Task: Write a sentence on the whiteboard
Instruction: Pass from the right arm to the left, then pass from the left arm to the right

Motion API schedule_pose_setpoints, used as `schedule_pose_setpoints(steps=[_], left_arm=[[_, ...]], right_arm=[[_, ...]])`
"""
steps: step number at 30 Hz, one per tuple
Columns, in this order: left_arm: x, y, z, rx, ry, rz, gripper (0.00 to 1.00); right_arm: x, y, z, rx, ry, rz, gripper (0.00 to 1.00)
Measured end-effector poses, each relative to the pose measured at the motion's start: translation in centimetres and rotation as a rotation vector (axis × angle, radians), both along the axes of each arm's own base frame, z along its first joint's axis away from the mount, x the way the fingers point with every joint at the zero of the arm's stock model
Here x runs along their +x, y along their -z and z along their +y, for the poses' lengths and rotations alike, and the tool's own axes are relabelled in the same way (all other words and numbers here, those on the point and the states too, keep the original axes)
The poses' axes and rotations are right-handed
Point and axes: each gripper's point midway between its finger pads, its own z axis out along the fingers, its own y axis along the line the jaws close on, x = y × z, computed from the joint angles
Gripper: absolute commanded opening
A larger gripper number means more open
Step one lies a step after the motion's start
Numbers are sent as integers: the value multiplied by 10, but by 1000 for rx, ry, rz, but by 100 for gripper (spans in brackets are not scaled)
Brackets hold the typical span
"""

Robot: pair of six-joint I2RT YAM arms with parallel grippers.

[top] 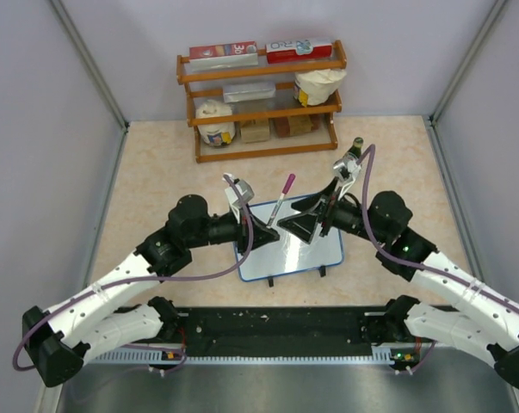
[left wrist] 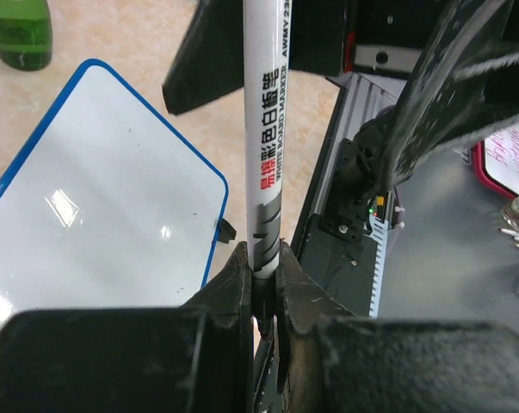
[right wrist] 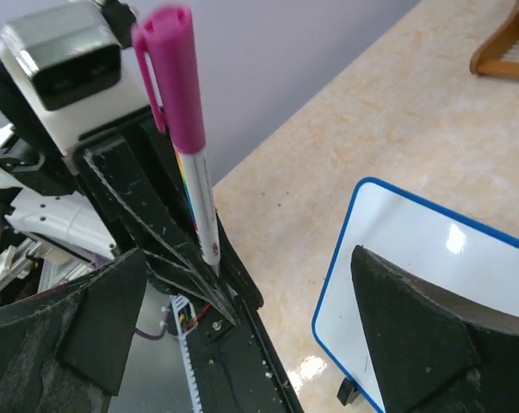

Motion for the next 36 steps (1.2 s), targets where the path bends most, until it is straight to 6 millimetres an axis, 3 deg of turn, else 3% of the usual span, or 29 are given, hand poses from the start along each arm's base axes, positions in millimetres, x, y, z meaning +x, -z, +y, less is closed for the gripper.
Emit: schedule_pose_setpoints(steps=[5,10,19,36], left_arm=[[-13,-3,1,27,75,-7,0],[-28,-5,0,30,167,-9,0],[-40,2,-3,46,249,34,0],[-42,8,-6,60,282,64,0]], right_arm=[[-10,-27,-4,31,-91,-55,95],[-34,-39,-1,48,-232,-89,75],[-46,-23,11,21,-370,-35,44],[-48,-15,17,15,-424,9,26]])
